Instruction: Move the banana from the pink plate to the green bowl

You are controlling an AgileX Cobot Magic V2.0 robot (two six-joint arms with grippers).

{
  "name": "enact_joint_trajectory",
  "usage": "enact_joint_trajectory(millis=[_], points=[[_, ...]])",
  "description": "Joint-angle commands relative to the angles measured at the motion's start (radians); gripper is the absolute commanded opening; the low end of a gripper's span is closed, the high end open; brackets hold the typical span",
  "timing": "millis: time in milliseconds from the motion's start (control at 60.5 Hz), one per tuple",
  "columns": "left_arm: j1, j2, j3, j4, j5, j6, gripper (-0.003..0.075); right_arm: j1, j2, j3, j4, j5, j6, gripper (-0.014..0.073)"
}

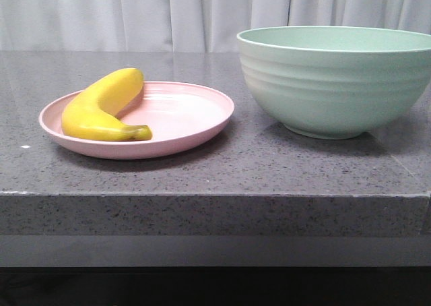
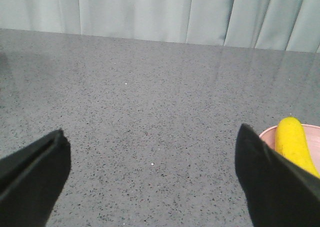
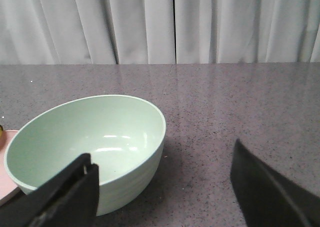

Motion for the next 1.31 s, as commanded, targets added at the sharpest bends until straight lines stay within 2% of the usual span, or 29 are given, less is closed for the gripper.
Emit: enact_joint_trajectory(millis=[0, 83, 231, 380, 644, 727, 876, 1041, 1289], points=[[0.001, 0.011, -0.037, -0.018, -0.075, -0.002, 0.0689, -0.004, 0.018, -0.037, -0.004, -0.074, -0.009, 0.0612], [-0.001, 0.023, -0.047, -0.018, -0.052, 0.000, 0.0689, -0.004, 0.018, -0.037, -0.004, -0.073, -0.009, 0.0612], [-0.001, 0.115, -0.135, -0.018, 0.065, 0.002, 0.0689, -0.004, 0.018, -0.037, -0.004, -0.073, -0.009, 0.0612], [-0.054, 0.253, -0.246, -0.056, 0.167, 0.062, 0.0689, -0.004, 0.018, -0.037, -0.004, -0.073, -0.009, 0.0612], [-0.307, 0.571, -0.412, -0.061, 0.256, 0.039, 0.0689, -0.004, 0.018, -0.037, -0.004, -0.068, -0.009, 0.0612], [-0.392, 0.669, -0.470, -0.061, 0.269, -0.009, 0.0689, -0.004, 0.018, -0.037, -0.004, -0.059, -0.009, 0.0612], [-0.477, 0.817, -0.584, -0.061, 0.321, -0.065, 0.0678, -0.004, 0.018, -0.037, -0.004, -0.045, -0.009, 0.0612], [-0.499, 0.955, -0.691, -0.061, 0.403, -0.115, 0.0629, -0.004, 0.018, -0.037, -0.004, -0.044, -0.009, 0.0612], [-0.497, 1.054, -0.734, -0.061, 0.401, -0.119, 0.0617, -0.004, 0.018, -0.037, -0.004, -0.044, -0.009, 0.0612]])
